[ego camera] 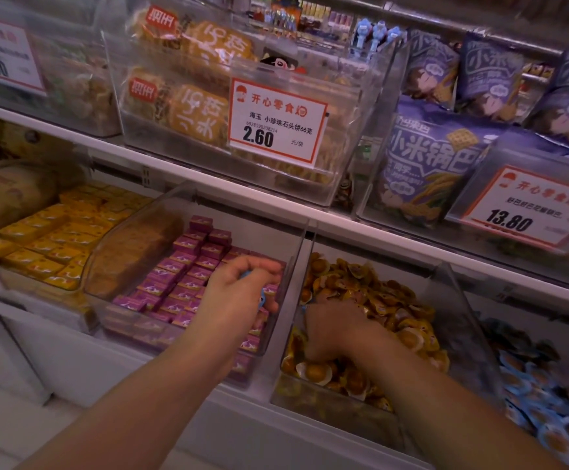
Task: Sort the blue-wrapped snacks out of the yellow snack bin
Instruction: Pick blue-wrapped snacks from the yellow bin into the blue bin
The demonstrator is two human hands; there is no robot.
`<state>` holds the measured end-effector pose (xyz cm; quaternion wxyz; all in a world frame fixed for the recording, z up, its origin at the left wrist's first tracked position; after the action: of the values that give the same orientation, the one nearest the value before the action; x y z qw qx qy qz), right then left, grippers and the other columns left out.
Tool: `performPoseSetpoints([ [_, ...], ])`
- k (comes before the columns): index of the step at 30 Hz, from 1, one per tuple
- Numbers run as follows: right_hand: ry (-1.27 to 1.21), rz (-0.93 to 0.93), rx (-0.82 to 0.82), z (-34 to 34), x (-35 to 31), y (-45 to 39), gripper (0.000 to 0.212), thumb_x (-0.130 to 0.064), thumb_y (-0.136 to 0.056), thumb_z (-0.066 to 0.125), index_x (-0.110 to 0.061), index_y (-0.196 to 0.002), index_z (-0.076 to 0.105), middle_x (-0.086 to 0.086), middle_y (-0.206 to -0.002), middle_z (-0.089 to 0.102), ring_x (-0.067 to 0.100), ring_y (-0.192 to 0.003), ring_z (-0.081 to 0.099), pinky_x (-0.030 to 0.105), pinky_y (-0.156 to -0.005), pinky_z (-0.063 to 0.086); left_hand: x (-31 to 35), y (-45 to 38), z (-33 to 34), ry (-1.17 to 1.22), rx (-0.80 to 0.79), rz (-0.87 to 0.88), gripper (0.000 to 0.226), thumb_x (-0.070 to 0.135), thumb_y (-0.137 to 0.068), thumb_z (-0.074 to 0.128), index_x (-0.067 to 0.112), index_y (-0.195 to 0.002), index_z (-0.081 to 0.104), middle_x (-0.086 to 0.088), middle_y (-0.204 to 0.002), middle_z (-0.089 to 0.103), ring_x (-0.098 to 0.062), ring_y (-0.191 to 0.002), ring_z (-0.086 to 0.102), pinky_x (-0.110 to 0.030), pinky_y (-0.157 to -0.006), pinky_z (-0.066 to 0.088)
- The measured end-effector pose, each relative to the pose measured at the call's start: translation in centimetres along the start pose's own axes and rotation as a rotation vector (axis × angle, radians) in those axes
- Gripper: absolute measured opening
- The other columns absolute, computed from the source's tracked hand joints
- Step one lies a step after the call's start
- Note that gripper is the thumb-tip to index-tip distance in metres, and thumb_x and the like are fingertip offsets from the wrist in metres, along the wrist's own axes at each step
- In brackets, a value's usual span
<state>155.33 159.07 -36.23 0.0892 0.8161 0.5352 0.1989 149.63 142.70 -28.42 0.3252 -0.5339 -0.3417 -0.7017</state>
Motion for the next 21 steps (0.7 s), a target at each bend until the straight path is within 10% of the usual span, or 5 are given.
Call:
performPoseSetpoints([
  [10,-0.740,0.102,0.470,-1.3,5.4,1.4,0.014,-0.032,-0.076,0.073,-0.024,-0.068,0.065,-0.002,-0.081,0.064,0.014,-0.078,0.061,0.024,-0.061,0.045,0.7,0.5,0.6,0.020,-0.020,0.018,0.015,0.003,-0.094,0.054,0.005,-0.093,0.069,-0.002,-0.081,0.067,-0.005,-0.044,0.054,-0.023,-0.040,0.032],
  [21,-0.403,0.159,0.195,-0.6,6.5,1.1,0.047,-0.065,-0.085,0.047,-0.024,-0.087,0.071,-0.003,-0.082,0.069,0.016,-0.079,0.066,0.034,-0.070,0.056,0.1,0.4,0.9,-0.020,-0.003,0.011,0.017,0.004,-0.095,0.053,0.009,-0.090,0.070,-0.002,-0.082,0.069,-0.013,-0.053,0.059,-0.023,-0.040,0.031],
])
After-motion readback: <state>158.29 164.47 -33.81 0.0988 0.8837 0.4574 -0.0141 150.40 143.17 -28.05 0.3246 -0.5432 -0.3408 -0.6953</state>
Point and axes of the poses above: each hand's wrist, its own y-axis away from the middle knuckle, its own z-axis out of the palm, x = y × z, the point moved 10 cm from there along -y, towards the middle knuckle
